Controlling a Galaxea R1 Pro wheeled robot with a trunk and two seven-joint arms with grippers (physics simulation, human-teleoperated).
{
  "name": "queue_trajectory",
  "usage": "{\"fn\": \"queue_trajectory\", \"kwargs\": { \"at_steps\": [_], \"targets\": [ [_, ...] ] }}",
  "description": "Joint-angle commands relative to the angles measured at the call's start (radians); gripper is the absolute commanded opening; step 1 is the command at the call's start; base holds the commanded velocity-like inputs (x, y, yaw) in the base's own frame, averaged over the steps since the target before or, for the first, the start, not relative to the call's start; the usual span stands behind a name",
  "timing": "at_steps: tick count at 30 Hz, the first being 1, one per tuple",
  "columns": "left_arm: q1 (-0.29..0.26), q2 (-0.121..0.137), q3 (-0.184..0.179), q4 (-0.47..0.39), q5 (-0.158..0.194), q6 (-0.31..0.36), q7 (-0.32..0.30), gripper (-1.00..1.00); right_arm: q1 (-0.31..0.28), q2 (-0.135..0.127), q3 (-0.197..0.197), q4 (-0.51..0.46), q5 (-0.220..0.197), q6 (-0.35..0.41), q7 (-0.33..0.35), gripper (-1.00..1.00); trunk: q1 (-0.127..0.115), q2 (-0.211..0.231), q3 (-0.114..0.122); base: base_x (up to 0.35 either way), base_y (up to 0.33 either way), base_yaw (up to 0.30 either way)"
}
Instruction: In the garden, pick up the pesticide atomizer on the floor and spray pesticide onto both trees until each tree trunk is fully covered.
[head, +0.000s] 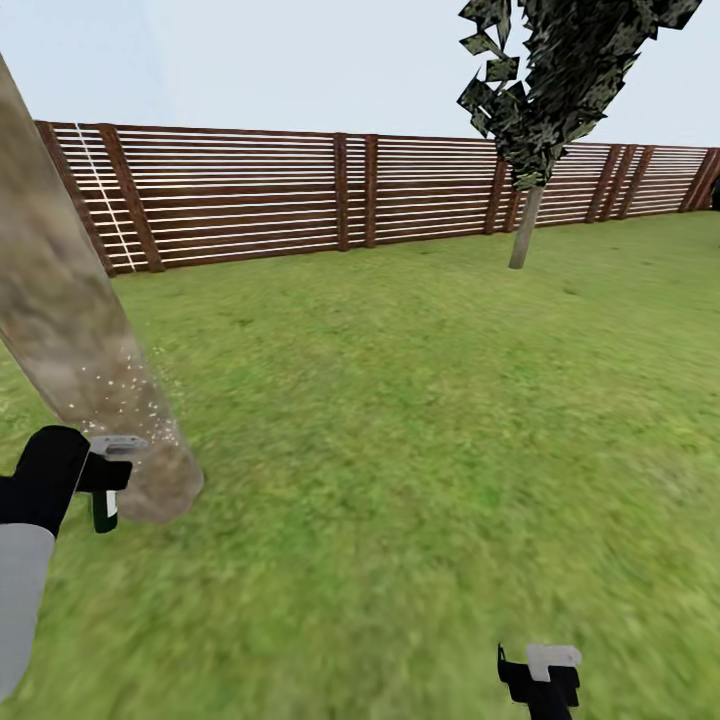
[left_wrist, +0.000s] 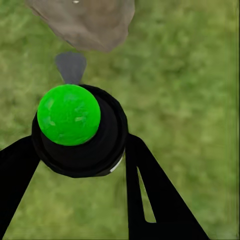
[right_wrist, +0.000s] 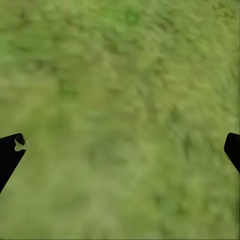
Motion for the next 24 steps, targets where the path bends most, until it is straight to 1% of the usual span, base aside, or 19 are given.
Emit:
{"fn": "queue_trajectory", "kwargs": {
  "at_steps": [1, 3, 6, 8, 9, 10, 11, 12, 14, 15, 16, 17, 18, 19, 20, 21, 22, 23, 24],
  "targets": [
    [-0.001, -0.005, 0.002, 0.0, -0.015, 0.001, -0.01, -1.0, 0.0, 0.0, -0.005, 0.0, 0.011, -0.002, -0.006, 1.0, 0.0, 0.0, -0.001, 0.198, -0.23, 0.001],
    [-0.001, -0.007, 0.004, 0.003, -0.015, 0.0, -0.01, -1.0, 0.0, 0.0, -0.006, 0.0, 0.011, -0.002, -0.006, 1.0, 0.0, 0.0, -0.001, 0.115, -0.224, 0.0],
    [0.019, -0.002, 0.009, 0.007, -0.011, -0.005, -0.012, -1.0, 0.0, 0.0, -0.006, 0.0, 0.011, -0.002, -0.006, 1.0, 0.0, 0.0, -0.001, -0.192, -0.098, 0.0],
    [0.071, -0.004, 0.008, 0.007, -0.005, -0.012, -0.022, -1.0, 0.0, 0.0, -0.006, 0.0, 0.011, -0.002, -0.006, 1.0, 0.0, 0.0, -0.001, -0.324, -0.013, 0.0],
    [0.102, -0.005, 0.008, 0.006, -0.001, -0.025, -0.026, -1.0, 0.0, 0.0, -0.006, 0.0, 0.011, -0.002, -0.006, 1.0, 0.0, 0.0, -0.001, -0.338, -0.005, 0.0],
    [0.136, -0.008, 0.008, 0.006, 0.009, -0.056, -0.028, -1.0, 0.0, 0.001, -0.005, 0.0, 0.011, -0.002, -0.006, 1.0, 0.0, 0.0, -0.001, -0.341, -0.002, 0.0],
    [0.172, -0.01, 0.008, 0.008, 0.03, -0.113, -0.029, -1.0, 0.0, 0.001, -0.005, 0.0, 0.011, -0.002, -0.006, 1.0, 0.0, 0.0, -0.001, -0.343, -0.001, 0.0],
    [0.216, -0.013, 0.008, 0.01, 0.06, -0.19, -0.03, -1.0, 0.0, 0.001, -0.005, 0.0, 0.011, -0.002, -0.006, 1.0, 0.0, 0.0, -0.001, -0.344, -0.001, 0.0],
    [0.313, -0.015, 0.008, 0.011, 0.113, -0.359, -0.035, -1.0, 0.0, 0.004, -0.004, 0.0, 0.011, -0.002, -0.005, 1.0, 0.0, 0.0, -0.001, -0.345, 0.0, 0.0],
    [0.354, -0.016, 0.004, 0.015, 0.126, -0.446, -0.049, -1.0, 0.0, 0.004, -0.004, 0.0, 0.012, -0.002, -0.004, 1.0, 0.0, 0.0, -0.001, -0.345, 0.0, 0.0],
    [0.392, -0.016, -0.001, 0.045, 0.131, -0.562, -0.087, -1.0, 0.0, 0.003, 0.0, 0.0, 0.021, -0.001, -0.004, 1.0, 0.0, 0.0, -0.001, -0.345, 0.0, 0.0],
    [0.402, -0.015, -0.004, 0.065, 0.132, -0.613, -0.113, -1.0, 0.0, 0.003, 0.005, 0.0, 0.032, -0.001, -0.003, 1.0, 0.0, 0.0, -0.001, -0.345, 0.0, 0.0],
    [0.41, -0.013, -0.013, 0.105, 0.128, -0.693, -0.175, -1.0, -0.001, 0.003, 0.033, -0.001, 0.071, 0.0, 0.0, 1.0, 0.0, 0.0, -0.001, -0.345, 0.0, 0.0],
    [0.414, -0.012, -0.025, 0.128, 0.122, -0.744, -0.224, -1.0, -0.001, 0.003, 0.062, -0.002, 0.105, 0.002, 0.006, 1.0, 0.0, 0.0, -0.001, -0.345, 0.0, 0.0],
    [0.417, -0.011, -0.05, 0.153, 0.107, -0.816, -0.305, -1.0, -0.001, 0.003, 0.106, -0.006, 0.161, 0.008, 0.033, 1.0, 0.0, 0.0, -0.001, -0.345, 0.0, 0.0],
    [0.418, -0.011, -0.08, 0.167, 0.087, -0.877, -0.381, -1.0, -0.006, 0.003, 0.133, -0.009, 0.201, 0.021, 0.088, 1.0, 0.0, 0.0, -0.001, -0.345, 0.0, 0.0],
    [0.419, -0.013, -0.11, 0.175, 0.064, -0.924, -0.447, -1.0, -0.023, 0.002, 0.147, -0.013, 0.225, 0.037, 0.176, 1.0, 0.0, 0.0, -0.001, -0.345, 0.0, 0.0],
    [0.419, -0.015, -0.131, 0.179, 0.049, -0.951, -0.487, -1.0, -0.053, 0.0, 0.154, -0.028, 0.237, 0.06, 0.295, 1.0, 0.0, 0.0, -0.001, -0.345, 0.0, 0.0],
    [0.419, -0.017, -0.143, 0.181, 0.042, -0.966, -0.511, -1.0, -0.083, 0.0, 0.158, -0.048, 0.243, 0.087, 0.427, 1.0, 0.0, 0.0, -0.001, -0.345, 0.0, 0.0]
  ]
}}
